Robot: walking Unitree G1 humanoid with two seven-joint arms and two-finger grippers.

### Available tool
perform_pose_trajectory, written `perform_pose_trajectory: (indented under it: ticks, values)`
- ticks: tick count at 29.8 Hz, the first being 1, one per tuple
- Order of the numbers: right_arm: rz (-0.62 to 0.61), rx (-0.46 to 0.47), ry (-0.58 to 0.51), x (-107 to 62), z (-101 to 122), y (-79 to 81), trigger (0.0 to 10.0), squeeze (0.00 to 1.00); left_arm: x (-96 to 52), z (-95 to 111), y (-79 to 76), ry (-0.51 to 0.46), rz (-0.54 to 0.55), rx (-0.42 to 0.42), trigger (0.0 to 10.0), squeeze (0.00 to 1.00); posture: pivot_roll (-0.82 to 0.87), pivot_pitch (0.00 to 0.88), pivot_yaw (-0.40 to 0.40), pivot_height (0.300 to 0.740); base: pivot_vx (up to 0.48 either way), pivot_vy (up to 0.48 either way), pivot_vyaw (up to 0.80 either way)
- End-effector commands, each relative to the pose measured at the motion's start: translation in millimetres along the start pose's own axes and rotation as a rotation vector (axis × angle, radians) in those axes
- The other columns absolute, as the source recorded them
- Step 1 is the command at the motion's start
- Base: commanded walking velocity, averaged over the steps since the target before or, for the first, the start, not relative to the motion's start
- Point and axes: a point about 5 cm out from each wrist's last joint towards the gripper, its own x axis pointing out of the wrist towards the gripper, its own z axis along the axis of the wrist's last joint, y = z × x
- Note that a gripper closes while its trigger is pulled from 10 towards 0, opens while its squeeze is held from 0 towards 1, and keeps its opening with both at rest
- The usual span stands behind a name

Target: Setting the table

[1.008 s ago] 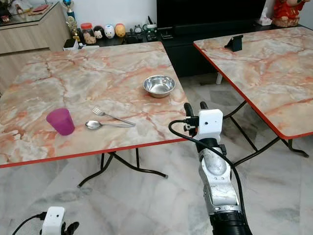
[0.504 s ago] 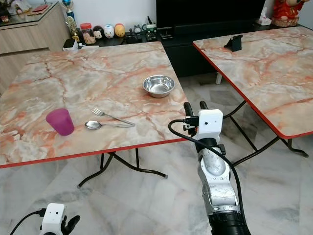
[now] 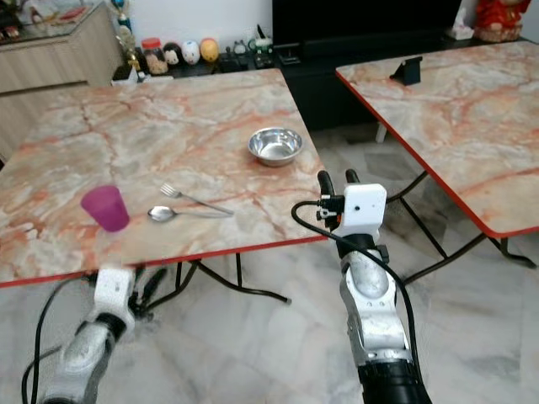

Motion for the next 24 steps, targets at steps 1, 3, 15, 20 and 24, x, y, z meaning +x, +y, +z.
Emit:
perform_pose_trajectory:
  ticks: [1,3,15,20,24]
  values:
    - [0.008,0.008,-0.009,-1.6,1,2.2,10.0,0.00,-6.4,-4,7.9,0.027,0.012,0.011,10.0,0.00,-0.09,0.000,0.087,0.740,0.000,0.000,0.00]
    - [0.004,0.005,-0.006,-2.3,0,0.3,10.0,0.00,-19.8,-16,11.2,0.066,0.029,0.006,10.0,0.00,-0.08,0.000,0.085,0.740,0.000,0.000,0.00]
    - [0.003,-0.004,-0.002,0.4,0,-2.4,10.0,0.00,-106.2,-93,28.5,0.453,0.098,0.019,10.0,0.00,-0.06,0.000,0.071,0.740,0.000,0.000,0.00]
    - [-0.001,-0.010,-0.001,1.5,0,-5.7,10.0,0.00,-138.9,-115,37.6,0.631,0.117,0.015,10.0,0.00,-0.06,0.000,0.070,0.740,0.000,0.000,0.00]
    - [-0.001,-0.013,-0.006,3.3,1,-5.9,10.0,0.00,-169.4,-129,41.9,0.760,0.145,0.004,10.0,0.00,-0.06,0.000,0.070,0.740,0.000,0.000,0.00]
